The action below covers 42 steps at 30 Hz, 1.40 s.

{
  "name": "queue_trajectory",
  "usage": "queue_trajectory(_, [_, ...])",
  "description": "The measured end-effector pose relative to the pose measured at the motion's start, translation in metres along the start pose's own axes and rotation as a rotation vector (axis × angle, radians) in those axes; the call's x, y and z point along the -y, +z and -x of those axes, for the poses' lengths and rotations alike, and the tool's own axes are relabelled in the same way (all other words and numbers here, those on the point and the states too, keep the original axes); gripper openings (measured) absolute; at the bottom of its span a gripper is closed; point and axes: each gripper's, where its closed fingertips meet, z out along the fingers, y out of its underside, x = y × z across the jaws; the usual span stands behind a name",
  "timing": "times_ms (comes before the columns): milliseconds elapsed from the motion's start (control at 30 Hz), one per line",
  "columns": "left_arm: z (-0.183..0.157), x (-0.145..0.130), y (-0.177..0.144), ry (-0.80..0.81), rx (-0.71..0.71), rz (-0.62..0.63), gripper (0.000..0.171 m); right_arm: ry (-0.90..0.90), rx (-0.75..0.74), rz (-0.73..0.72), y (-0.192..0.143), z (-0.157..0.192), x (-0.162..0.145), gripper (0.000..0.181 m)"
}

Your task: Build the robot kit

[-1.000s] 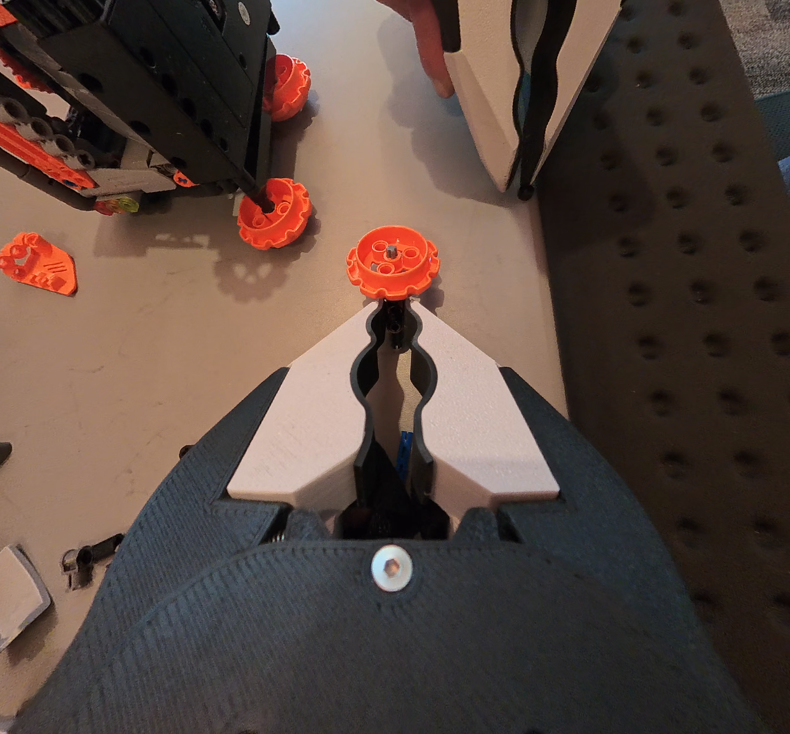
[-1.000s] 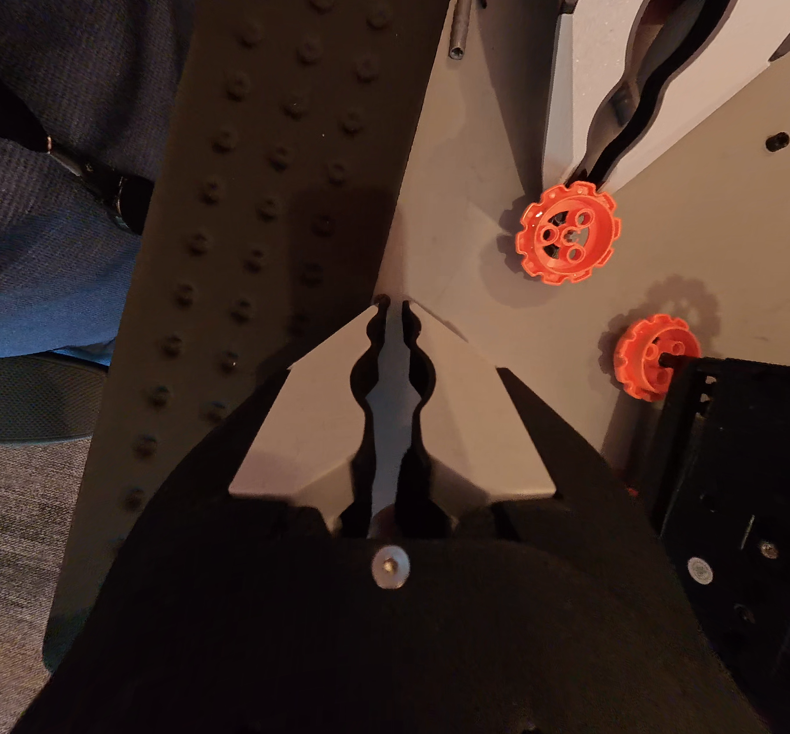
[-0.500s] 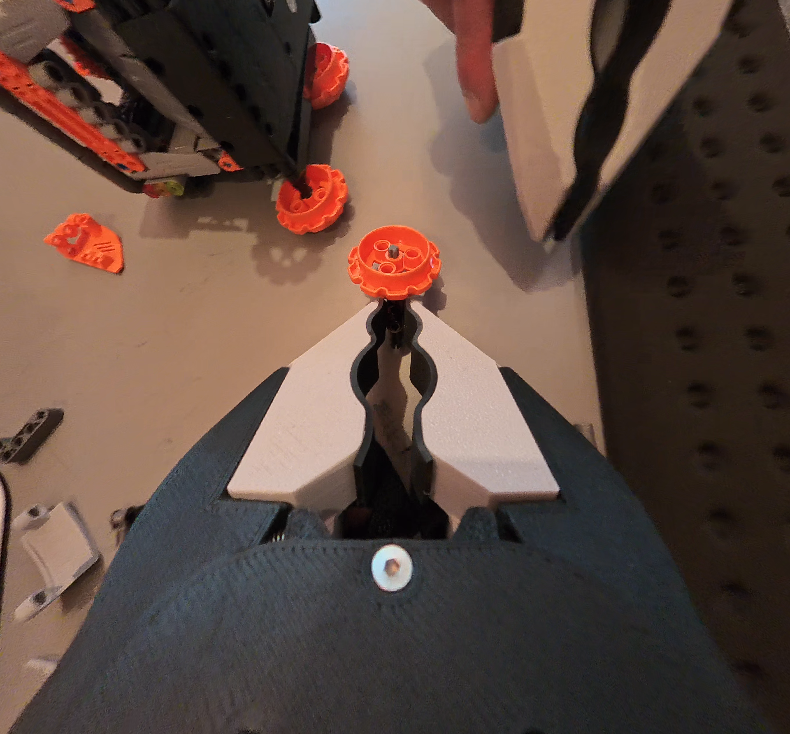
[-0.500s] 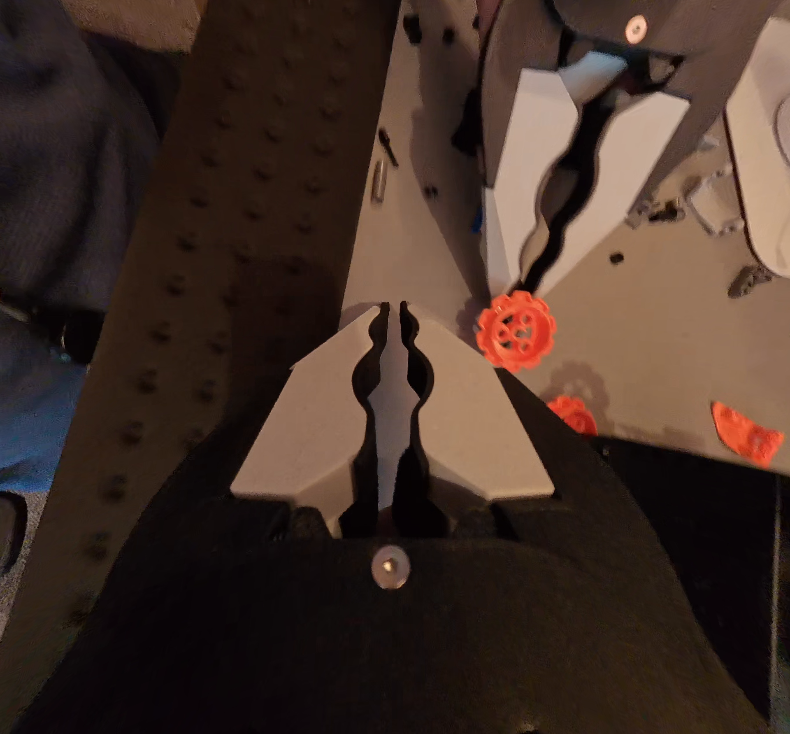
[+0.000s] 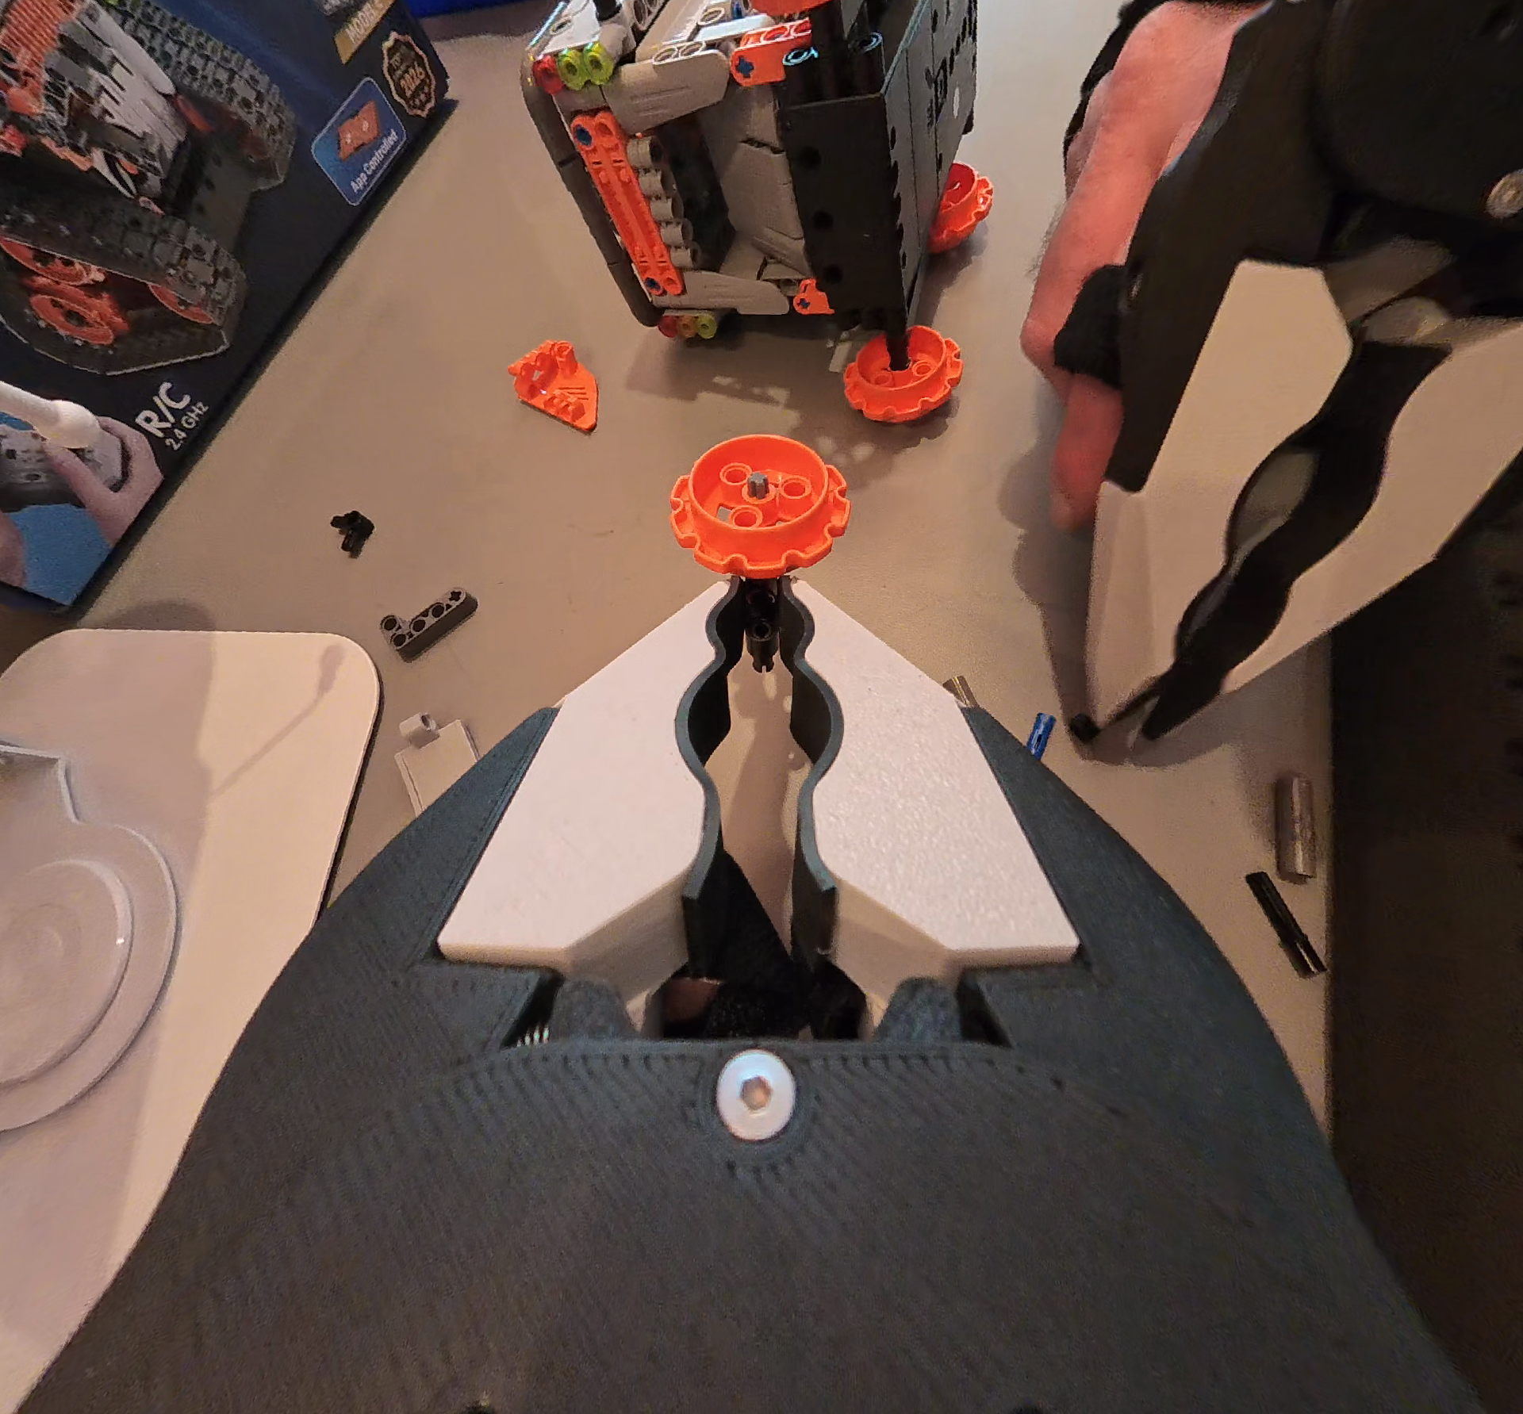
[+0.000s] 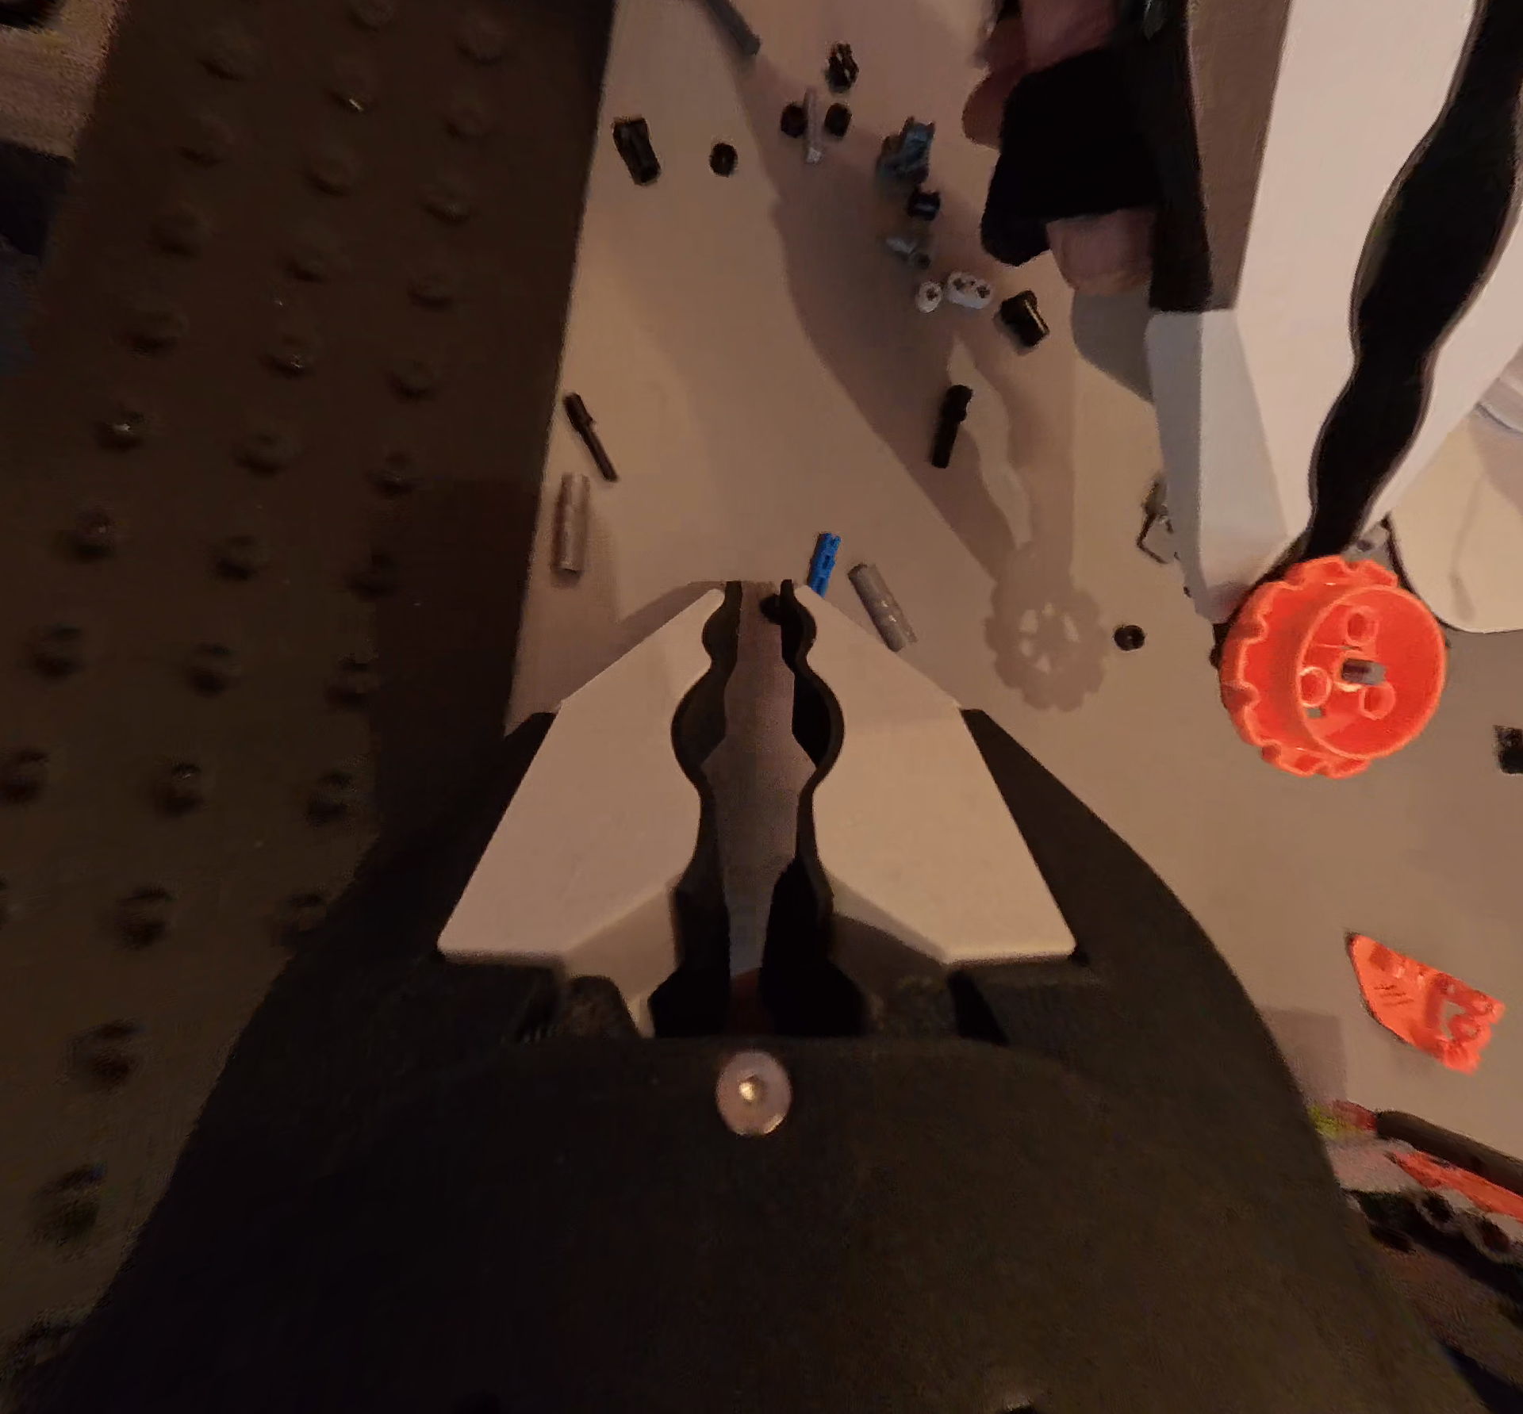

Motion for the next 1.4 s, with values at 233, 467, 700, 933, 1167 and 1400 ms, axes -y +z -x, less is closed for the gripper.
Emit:
queue_trajectory(233, [-0.004,0.0,0.002,0.018,-0.003,0.004,0.007,-0.026,0.006,0.028,0.003,0.003,-0.008,0.0])
queue_trajectory(467, [-0.007,0.001,0.003,0.025,-0.016,0.006,0.007,0.017,0.045,0.022,-0.009,0.01,-0.017,0.0])
queue_trajectory(700, [-0.01,-0.005,0.005,0.028,-0.04,0.031,0.007,0.062,0.034,0.014,0.005,0.0,-0.01,0.009])
queue_trajectory(933, [-0.008,-0.007,0.005,0.016,-0.05,0.031,0.007,0.087,0.086,0.0,0.009,0.007,-0.004,0.011])
queue_trajectory(1167, [-0.01,-0.009,0.008,0.014,-0.061,0.041,0.007,0.089,0.076,-0.003,0.015,0.005,-0.001,0.006])
queue_trajectory(1400, [-0.018,-0.009,0.011,0.003,-0.106,0.033,0.007,0.09,0.075,-0.024,0.003,0.006,0.001,0.004])
